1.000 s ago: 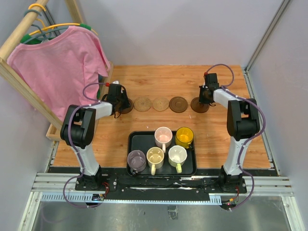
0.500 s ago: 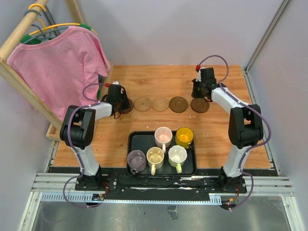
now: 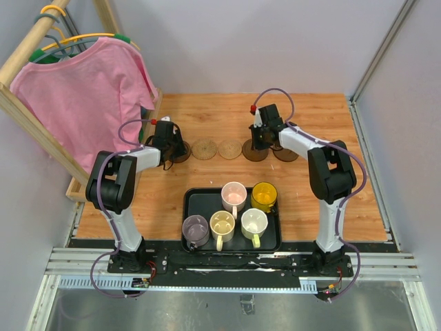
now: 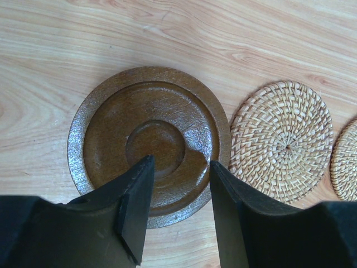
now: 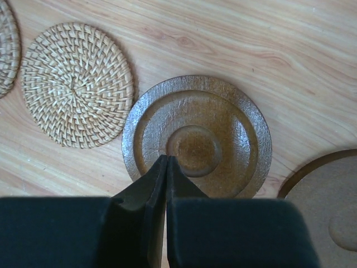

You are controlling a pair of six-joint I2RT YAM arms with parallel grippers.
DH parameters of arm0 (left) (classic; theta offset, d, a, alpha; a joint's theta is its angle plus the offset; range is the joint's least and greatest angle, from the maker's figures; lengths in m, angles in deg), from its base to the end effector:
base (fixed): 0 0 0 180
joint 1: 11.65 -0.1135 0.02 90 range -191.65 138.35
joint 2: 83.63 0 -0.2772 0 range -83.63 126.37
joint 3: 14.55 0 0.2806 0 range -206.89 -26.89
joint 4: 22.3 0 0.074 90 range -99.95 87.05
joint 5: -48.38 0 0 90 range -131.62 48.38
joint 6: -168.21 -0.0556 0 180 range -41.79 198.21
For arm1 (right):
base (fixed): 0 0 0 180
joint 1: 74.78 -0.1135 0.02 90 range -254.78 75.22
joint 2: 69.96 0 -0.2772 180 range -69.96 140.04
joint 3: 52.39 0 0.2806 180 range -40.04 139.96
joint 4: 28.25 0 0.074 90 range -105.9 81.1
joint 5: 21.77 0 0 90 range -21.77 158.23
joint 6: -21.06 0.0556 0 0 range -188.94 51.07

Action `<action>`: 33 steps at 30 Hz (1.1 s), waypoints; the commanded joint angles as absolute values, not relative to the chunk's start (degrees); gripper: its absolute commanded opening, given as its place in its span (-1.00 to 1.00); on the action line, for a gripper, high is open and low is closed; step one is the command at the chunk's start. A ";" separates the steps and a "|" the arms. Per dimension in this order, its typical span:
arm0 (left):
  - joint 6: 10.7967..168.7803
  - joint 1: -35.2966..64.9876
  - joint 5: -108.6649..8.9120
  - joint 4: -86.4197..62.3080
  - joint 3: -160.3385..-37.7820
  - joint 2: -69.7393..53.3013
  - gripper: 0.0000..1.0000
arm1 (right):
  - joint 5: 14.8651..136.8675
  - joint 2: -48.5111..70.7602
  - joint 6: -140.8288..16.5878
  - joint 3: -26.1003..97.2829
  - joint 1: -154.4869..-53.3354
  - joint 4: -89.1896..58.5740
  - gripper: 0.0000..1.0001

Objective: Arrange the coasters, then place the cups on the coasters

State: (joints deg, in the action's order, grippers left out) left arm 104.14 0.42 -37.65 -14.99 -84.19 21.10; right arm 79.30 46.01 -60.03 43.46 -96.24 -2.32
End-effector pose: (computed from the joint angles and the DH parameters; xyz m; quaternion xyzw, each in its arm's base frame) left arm 0.4073 -0.0832 0.1330 -0.1242 0.9060 -0.1013 0.3916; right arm 0.4559 0.1907 0.1736 -0.1368 0.9135 0.1839 0.3360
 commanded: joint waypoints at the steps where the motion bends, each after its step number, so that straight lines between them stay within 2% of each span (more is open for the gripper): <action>1: 103.85 0.12 -37.83 -14.52 -83.39 19.82 -0.02 | 79.74 47.34 -60.51 45.75 -96.96 -0.92 -0.95; 14: 103.74 0.12 -37.84 -14.10 -83.76 20.00 -0.02 | 76.69 50.47 -60.24 45.49 -96.82 0.04 -0.96; 33: 103.63 0.12 -37.75 -14.17 -83.75 19.91 -0.02 | 72.29 48.11 -59.71 43.96 -95.80 -0.02 -0.98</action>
State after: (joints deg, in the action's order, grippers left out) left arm 104.14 0.42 -37.65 -14.95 -84.19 21.10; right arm 74.97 49.09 -59.94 44.34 -96.17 -1.93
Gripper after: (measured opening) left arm 0.491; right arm 0.013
